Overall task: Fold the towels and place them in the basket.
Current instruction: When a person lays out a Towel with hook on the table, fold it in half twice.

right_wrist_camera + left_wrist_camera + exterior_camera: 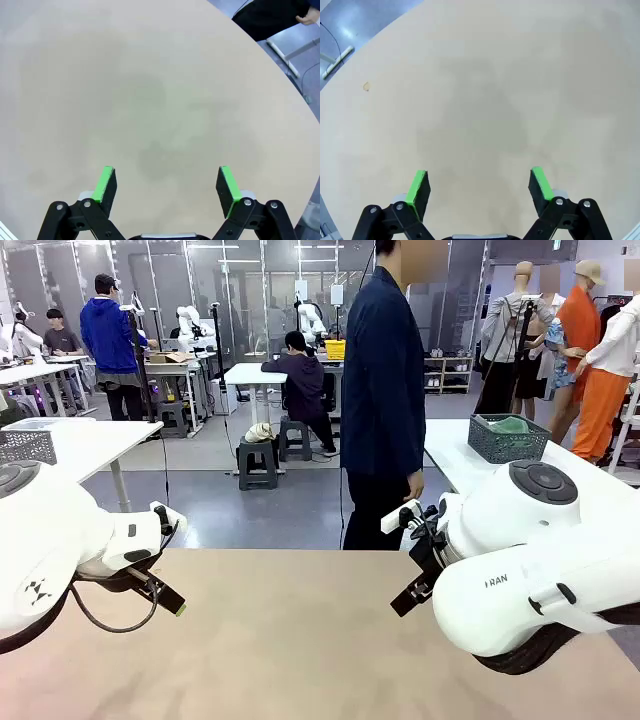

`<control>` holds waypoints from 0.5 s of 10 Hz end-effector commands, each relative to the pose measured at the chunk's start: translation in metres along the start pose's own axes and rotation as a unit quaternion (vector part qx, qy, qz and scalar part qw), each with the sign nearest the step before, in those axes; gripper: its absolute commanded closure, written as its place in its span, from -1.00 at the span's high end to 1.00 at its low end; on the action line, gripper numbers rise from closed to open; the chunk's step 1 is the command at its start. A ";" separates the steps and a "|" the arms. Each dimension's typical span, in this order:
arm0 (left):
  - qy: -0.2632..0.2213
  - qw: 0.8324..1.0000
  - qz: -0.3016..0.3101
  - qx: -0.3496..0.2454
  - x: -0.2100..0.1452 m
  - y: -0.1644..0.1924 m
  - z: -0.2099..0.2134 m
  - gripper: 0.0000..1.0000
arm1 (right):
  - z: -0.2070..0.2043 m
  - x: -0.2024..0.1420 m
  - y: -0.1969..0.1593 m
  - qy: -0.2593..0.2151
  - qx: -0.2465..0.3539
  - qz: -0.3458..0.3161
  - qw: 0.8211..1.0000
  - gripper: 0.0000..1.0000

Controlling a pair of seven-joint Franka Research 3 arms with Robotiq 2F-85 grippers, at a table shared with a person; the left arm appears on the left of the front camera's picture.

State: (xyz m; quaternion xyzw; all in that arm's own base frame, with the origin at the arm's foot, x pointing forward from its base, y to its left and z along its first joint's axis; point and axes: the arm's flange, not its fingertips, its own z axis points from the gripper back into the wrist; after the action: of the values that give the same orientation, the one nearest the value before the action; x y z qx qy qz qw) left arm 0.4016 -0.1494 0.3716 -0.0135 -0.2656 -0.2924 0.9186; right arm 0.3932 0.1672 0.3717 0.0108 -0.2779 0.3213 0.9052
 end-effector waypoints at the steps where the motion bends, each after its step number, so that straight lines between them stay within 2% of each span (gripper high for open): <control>1: 0.000 1.000 0.000 0.000 0.000 0.000 0.000 1.00 | 0.000 0.000 0.000 0.000 0.000 0.000 1.000 1.00; 5: 0.000 1.000 0.000 0.000 0.000 0.000 0.000 1.00 | 0.000 0.000 0.000 0.000 0.000 0.000 1.000 1.00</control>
State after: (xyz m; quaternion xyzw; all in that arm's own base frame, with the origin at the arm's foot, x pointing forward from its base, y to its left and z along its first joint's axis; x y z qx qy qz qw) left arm 0.4015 -0.1498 0.3716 -0.0135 -0.2656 -0.2928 0.9184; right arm 0.3931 0.1674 0.3717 0.0101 -0.2779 0.3224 0.9048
